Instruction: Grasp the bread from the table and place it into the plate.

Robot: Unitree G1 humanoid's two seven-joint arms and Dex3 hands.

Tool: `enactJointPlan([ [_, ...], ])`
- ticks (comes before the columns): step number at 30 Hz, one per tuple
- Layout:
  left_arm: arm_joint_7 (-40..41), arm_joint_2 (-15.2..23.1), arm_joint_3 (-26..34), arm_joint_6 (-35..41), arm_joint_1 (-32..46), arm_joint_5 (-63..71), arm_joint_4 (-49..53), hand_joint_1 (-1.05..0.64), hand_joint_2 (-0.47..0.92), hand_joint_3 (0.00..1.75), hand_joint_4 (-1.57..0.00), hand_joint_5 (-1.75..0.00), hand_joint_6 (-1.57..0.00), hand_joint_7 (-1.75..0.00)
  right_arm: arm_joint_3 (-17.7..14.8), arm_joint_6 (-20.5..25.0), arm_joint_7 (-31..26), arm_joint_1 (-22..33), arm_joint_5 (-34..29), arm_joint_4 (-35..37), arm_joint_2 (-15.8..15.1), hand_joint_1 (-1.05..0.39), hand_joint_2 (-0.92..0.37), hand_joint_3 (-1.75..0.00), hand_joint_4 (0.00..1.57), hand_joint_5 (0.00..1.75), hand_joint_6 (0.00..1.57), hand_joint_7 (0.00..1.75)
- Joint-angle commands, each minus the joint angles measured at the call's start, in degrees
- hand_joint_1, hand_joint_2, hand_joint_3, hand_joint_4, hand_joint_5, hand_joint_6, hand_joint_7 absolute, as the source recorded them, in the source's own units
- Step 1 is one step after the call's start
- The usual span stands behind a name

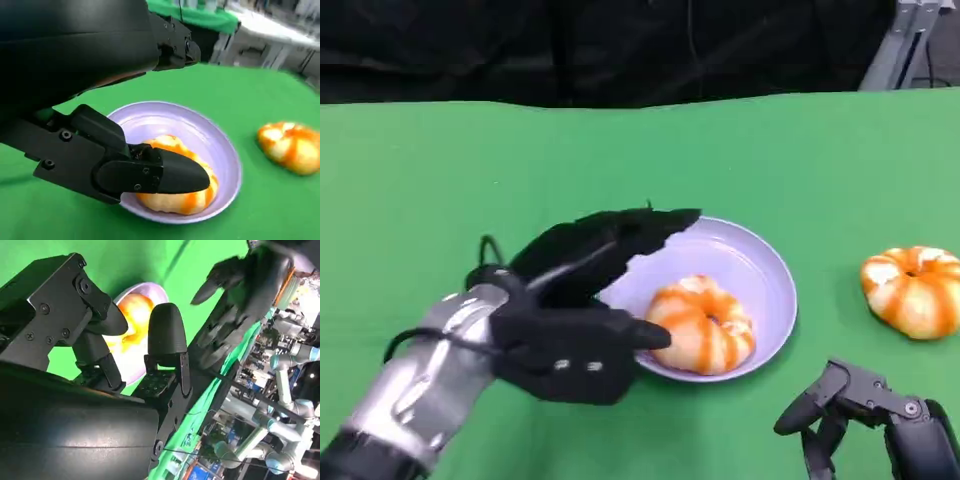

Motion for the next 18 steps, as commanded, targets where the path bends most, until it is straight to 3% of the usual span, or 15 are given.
enactJointPlan([
  [1, 0.02, -0.23, 5.58, -4.38, 6.47, -9.70, -3.03, -0.62, 0.92, 0.24, -0.14, -0.62, -0.32, -0.06, -0.35, 0.11, -0.14, 0.34, 1.01, -0.67, -0.26, 0.09, -0.29, -1.37, 0.79, 1.68, 0.81, 1.27],
  [3, -0.01, -1.11, 7.72, -6.27, 9.27, -14.03, -4.18, -0.52, 0.92, 0.21, -0.16, -0.85, -0.45, -0.11, -0.48, -0.04, -0.21, 0.24, 0.94, -0.62, -0.34, 0.10, -0.30, -1.37, 0.79, 1.67, 0.81, 1.27],
  [5, -0.16, -1.76, 9.47, -7.96, 11.51, -17.30, -4.78, -0.48, 0.92, 0.20, -0.19, -0.94, -0.52, -0.13, -0.65, -0.27, -0.37, 0.06, 0.85, -0.48, -0.37, 0.10, -0.30, -1.37, 0.79, 1.67, 0.81, 1.27],
  [8, -0.38, -2.56, 12.39, -10.49, 15.62, -22.19, -5.84, -0.37, 0.92, 0.19, -0.34, -1.13, -0.70, -0.28, -0.80, -0.48, -0.49, -0.21, 1.02, -0.36, -0.28, 0.08, -0.30, -1.36, 0.78, 1.65, 0.81, 1.26],
  [10, -1.56, -3.47, 13.92, -11.39, 18.37, -26.62, -6.79, -0.25, 0.91, 0.22, -0.44, -1.22, -0.64, -0.68, -0.84, -0.26, -0.70, -0.18, 0.67, -0.76, -0.13, 0.08, -0.30, -1.35, 0.78, 1.64, 0.80, 1.26],
  [12, -2.01, -4.00, 14.96, -11.77, 20.61, -28.75, -7.98, -0.20, 0.90, 0.27, -0.50, -1.30, -0.58, -0.94, -0.88, -0.22, -0.77, -0.14, 0.64, -0.99, -0.12, 0.07, -0.31, -1.35, 0.78, 1.64, 0.80, 1.26],
  [15, -1.98, -4.66, 16.12, -11.17, 23.00, -30.15, -9.53, -0.19, 0.89, 0.31, -0.51, -1.33, -0.56, -1.03, -0.88, 0.10, -0.71, -0.22, 0.87, -1.25, -0.11, 0.07, -0.32, -1.34, 0.78, 1.64, 0.80, 1.26],
  [17, -1.57, -5.27, 17.38, -10.43, 26.00, -31.83, -11.26, -0.12, 0.66, 0.77, -0.59, -1.45, -0.60, -1.21, -0.83, 0.85, -0.52, -0.39, 1.24, -1.70, 0.07, 0.06, -0.32, -1.34, 0.77, 1.63, 0.80, 1.27],
  [18, -1.51, -5.50, 17.83, -10.28, 26.96, -32.21, -11.82, -0.10, 0.58, 0.91, -0.62, -1.48, -0.62, -1.26, -0.80, 1.07, -0.45, -0.47, 1.33, -1.84, 0.11, 0.06, -0.32, -1.34, 0.77, 1.63, 0.80, 1.27],
])
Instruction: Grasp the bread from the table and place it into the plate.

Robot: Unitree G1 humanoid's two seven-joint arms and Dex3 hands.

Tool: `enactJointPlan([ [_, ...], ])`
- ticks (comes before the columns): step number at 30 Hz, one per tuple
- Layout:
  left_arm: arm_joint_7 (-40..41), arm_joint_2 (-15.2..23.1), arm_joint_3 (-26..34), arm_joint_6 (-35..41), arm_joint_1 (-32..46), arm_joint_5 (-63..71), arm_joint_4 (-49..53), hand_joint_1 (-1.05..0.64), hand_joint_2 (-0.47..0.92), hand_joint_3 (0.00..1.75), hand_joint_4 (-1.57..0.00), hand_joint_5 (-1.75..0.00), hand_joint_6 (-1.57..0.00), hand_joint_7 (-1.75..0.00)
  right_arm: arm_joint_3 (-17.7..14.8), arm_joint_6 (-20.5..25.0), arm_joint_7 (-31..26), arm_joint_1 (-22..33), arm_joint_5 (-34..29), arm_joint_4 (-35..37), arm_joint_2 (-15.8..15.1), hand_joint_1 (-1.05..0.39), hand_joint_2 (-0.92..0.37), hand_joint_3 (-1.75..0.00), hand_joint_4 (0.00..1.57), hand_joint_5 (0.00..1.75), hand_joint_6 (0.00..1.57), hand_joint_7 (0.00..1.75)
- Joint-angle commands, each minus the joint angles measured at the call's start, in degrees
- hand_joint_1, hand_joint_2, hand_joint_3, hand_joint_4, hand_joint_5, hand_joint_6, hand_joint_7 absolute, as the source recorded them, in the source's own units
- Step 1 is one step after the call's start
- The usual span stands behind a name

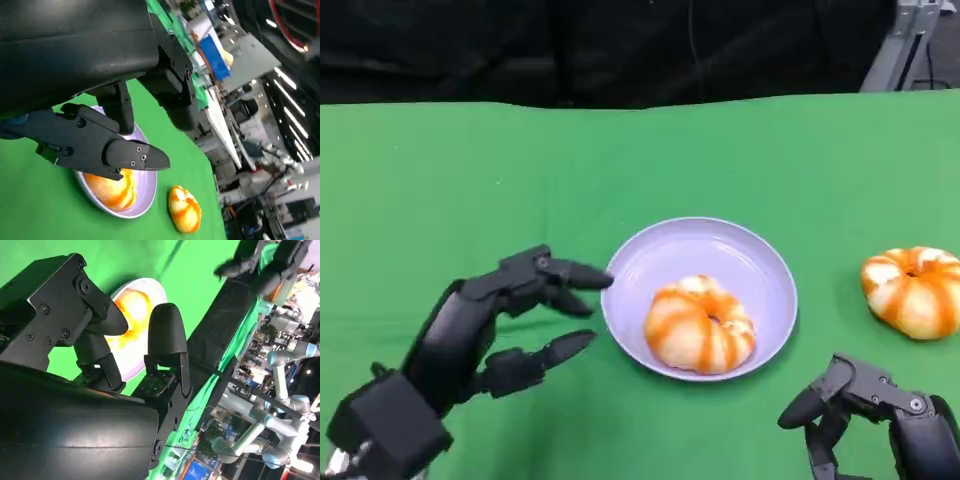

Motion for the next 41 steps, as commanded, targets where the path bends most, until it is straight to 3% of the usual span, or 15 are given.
enactJointPlan([
  [1, 0.14, -0.72, 2.35, 0.74, 4.45, -2.49, -3.26, -0.09, 0.55, 0.97, -0.64, -1.49, -0.63, -1.28, -0.43, 1.06, -0.02, -0.10, 1.04, -1.56, 0.03, 0.05, -0.32, -1.34, 0.78, 1.63, 0.80, 1.27],
  [5, -0.01, -1.97, 3.20, 2.80, 7.56, -4.32, -5.50, -0.01, 0.48, 1.15, -0.72, -1.53, -0.68, -1.29, -0.37, 0.87, -0.12, -0.56, 0.92, -1.54, -0.04, 0.05, -0.33, -1.34, 0.78, 1.63, 0.79, 1.27],
  [12, -0.41, -3.16, 3.11, 8.68, 13.03, -6.24, -10.20, 0.05, 0.55, 1.20, -0.79, -1.58, -0.76, -1.32, -0.64, 1.84, -0.22, -0.86, 1.09, -2.53, 0.22, 0.03, -0.35, -1.30, 0.76, 1.61, 0.80, 1.27],
  [15, -0.41, -4.37, 2.65, 9.37, 13.85, -6.19, -10.49, 0.10, 0.51, 1.33, -0.79, -1.72, -0.74, -1.51, -0.71, 2.08, -0.11, -1.13, 1.51, -2.44, 0.24, 0.04, -0.36, -1.29, 0.77, 1.61, 0.79, 1.27],
  [22, -1.01, -5.06, 2.92, 5.78, 14.05, -3.85, -8.29, 0.09, 0.43, 1.44, -0.84, -1.75, -0.74, -1.66, -0.63, 2.24, -0.39, -1.12, 1.25, -1.97, 0.17, 0.04, -0.36, -1.29, 0.77, 1.62, 0.79, 1.27],
  [41, -1.20, -5.20, 3.37, 1.53, 13.88, -2.43, -5.78, 0.04, 0.37, 1.43, -0.84, -1.75, -0.77, -1.60, -0.74, 0.59, -0.21, 1.01, 0.96, -1.93, -0.39, 0.03, -0.34, -1.30, 0.77, 1.61, 0.80, 1.27],
])
